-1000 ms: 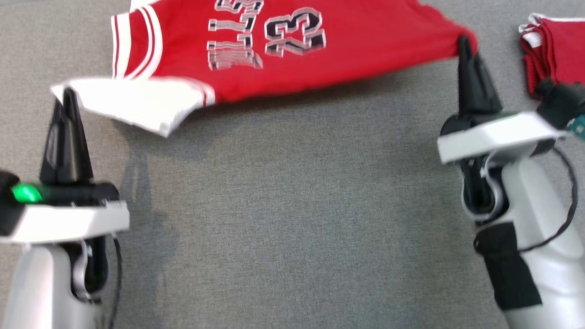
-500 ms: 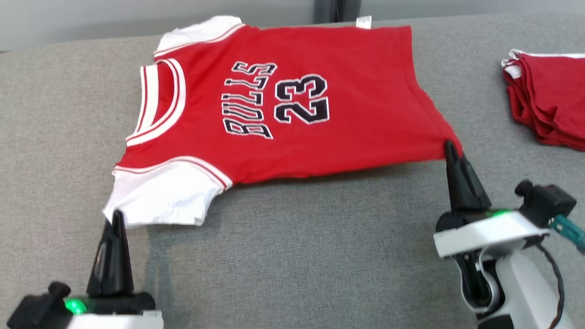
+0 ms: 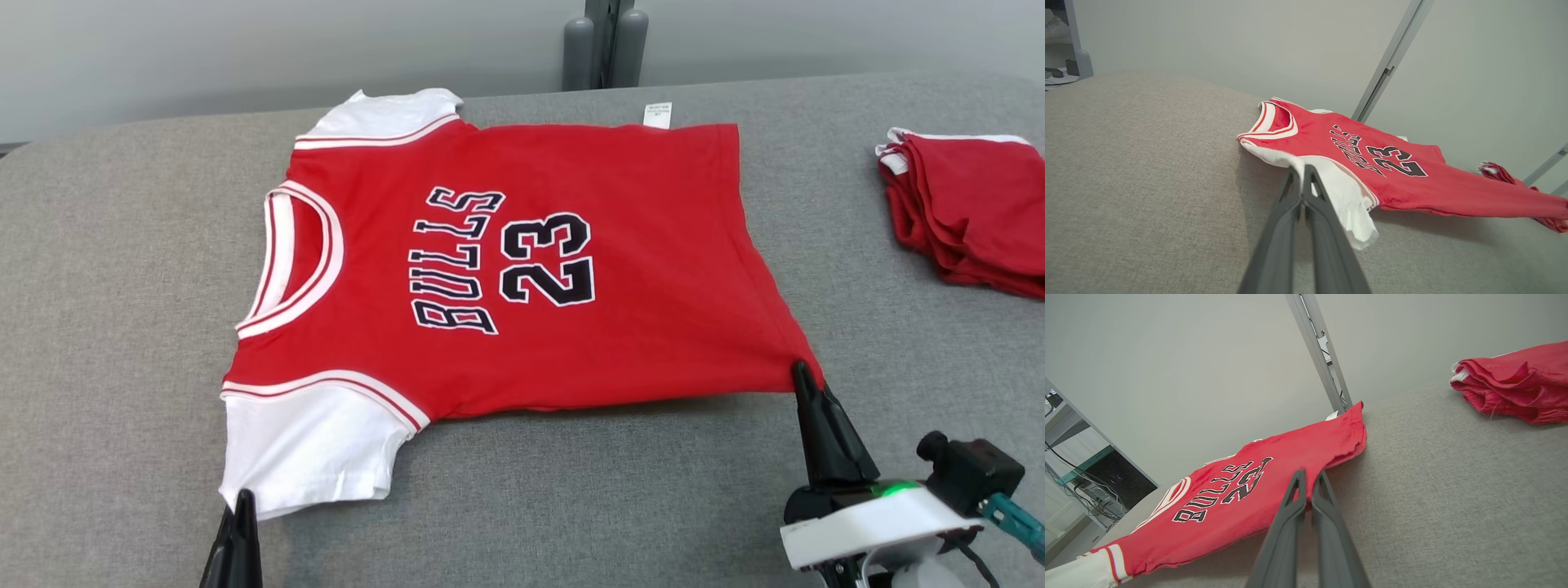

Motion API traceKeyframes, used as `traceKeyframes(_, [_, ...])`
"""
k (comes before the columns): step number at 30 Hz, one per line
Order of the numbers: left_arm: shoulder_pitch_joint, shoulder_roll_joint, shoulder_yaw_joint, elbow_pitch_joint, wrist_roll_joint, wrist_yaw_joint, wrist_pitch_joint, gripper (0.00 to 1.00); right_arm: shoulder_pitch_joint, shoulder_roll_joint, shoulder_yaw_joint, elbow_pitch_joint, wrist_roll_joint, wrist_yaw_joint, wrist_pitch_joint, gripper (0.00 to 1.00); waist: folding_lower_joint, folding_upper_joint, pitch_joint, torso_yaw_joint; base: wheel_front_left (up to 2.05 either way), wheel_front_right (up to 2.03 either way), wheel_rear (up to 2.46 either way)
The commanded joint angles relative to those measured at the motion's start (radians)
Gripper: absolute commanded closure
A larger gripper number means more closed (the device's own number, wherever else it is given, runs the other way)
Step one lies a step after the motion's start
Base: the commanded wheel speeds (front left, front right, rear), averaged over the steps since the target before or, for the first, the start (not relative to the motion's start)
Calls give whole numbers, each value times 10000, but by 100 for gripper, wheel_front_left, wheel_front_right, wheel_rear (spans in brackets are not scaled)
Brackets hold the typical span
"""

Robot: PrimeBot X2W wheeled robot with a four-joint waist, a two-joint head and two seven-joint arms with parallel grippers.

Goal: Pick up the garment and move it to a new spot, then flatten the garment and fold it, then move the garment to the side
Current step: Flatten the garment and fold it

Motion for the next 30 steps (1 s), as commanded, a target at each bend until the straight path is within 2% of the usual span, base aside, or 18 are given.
traceKeyframes(1, [136,33,-41,-89,30,52,-16,100,177,-70,-55,-118,23,3,-72,100,0,0,-53,-3,0,0,0])
traceKeyframes(9, [882,29,-529,-522,143,-74,-15,100,1079,-297,-45,-652,-81,3,-72,100,0,0,-208,12,0,0,0])
traceKeyframes(17, [1528,29,-599,-891,297,-184,-15,100,1686,-306,-135,-876,-42,3,-42,100,0,0,-166,-34,0,0,0])
traceKeyframes(25, [481,28,-603,-534,211,213,-15,100,1254,-208,-108,-99,237,4,-37,100,0,0,-252,16,0,0,0])
traceKeyframes(29, [-168,29,-619,-96,206,290,-17,100,979,-170,-13,433,354,3,-49,100,0,0,-392,38,0,0,0])
traceKeyframes(30, [-132,32,-528,-29,200,195,-17,100,933,-165,12,554,374,3,-51,100,0,0,-442,45,0,0,0])
